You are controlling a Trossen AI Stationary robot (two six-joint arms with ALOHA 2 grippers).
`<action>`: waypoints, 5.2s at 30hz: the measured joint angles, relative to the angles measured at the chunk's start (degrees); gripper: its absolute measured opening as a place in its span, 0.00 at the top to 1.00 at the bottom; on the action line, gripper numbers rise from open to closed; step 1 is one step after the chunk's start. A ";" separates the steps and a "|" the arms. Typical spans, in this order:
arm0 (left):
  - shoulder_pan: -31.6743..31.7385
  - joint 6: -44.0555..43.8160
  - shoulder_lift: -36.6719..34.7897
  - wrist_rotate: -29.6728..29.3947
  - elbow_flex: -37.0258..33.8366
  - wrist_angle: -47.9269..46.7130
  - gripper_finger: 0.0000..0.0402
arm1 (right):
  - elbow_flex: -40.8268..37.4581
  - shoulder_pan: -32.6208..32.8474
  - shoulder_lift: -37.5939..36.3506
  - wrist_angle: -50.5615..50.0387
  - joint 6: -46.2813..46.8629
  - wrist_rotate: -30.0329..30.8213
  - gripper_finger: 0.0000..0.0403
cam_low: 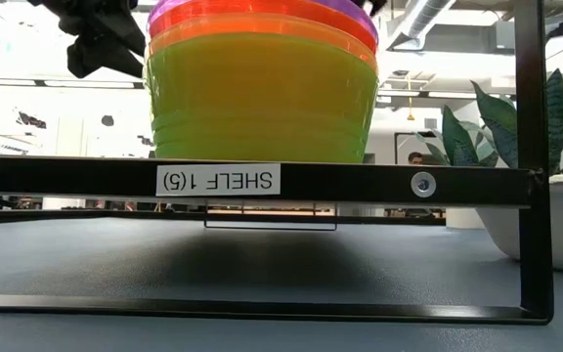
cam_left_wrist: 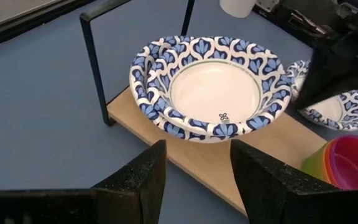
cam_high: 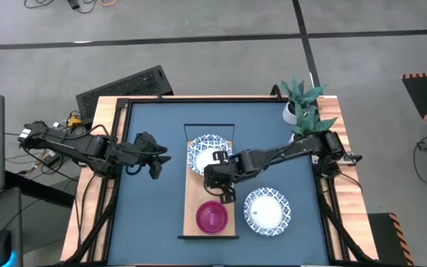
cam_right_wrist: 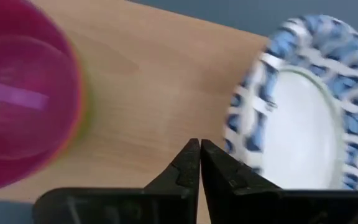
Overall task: Place and stack bowls onto a shelf
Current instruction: Stack the top white bowl on top of the white bowl on the shelf, then stack the right white bowl on top of the white bowl on the shelf
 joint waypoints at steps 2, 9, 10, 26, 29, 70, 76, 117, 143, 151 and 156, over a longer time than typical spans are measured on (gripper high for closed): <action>-0.01 0.00 0.00 0.00 0.00 -0.41 0.60 | 0.99 0.55 -0.69 -0.10 -0.98 -2.93 0.93; 0.00 0.01 0.01 -0.07 0.00 -0.74 0.60 | 3.76 2.95 -2.47 1.58 -1.62 6.99 0.95; 0.00 0.01 0.02 -0.23 0.00 -0.74 0.60 | 3.76 2.49 -2.46 1.24 -1.43 7.58 0.94; 0.01 0.01 0.02 -1.11 0.00 -1.04 0.60 | -1.06 -0.98 -0.63 1.81 2.34 2.51 0.93; 0.00 0.01 0.02 -1.10 0.00 -1.04 0.60 | -0.43 -1.04 -2.08 -0.13 3.16 3.95 0.94; -0.01 0.60 0.02 1.02 0.00 -1.52 0.60 | -18.64 33.21 -5.48 -4.71 63.05 -0.80 0.53; -0.01 0.52 0.02 0.98 0.00 -1.50 0.60 | -20.65 32.13 -5.34 -4.29 61.48 -1.81 0.53; -0.01 0.56 0.02 0.17 0.00 -1.50 0.60 | -20.65 28.81 -5.18 0.09 54.00 -3.32 0.64; -0.01 1.08 0.02 0.15 0.00 -1.80 0.60 | -23.94 28.46 -5.14 2.92 55.07 -4.96 0.65; -0.01 1.13 0.02 -0.56 0.00 -1.87 0.60 | -23.67 28.37 -5.14 3.36 54.06 -7.16 0.68; 0.01 1.58 0.02 -1.05 0.00 -1.87 0.60 | -22.75 28.37 -5.14 3.43 52.23 -7.82 0.67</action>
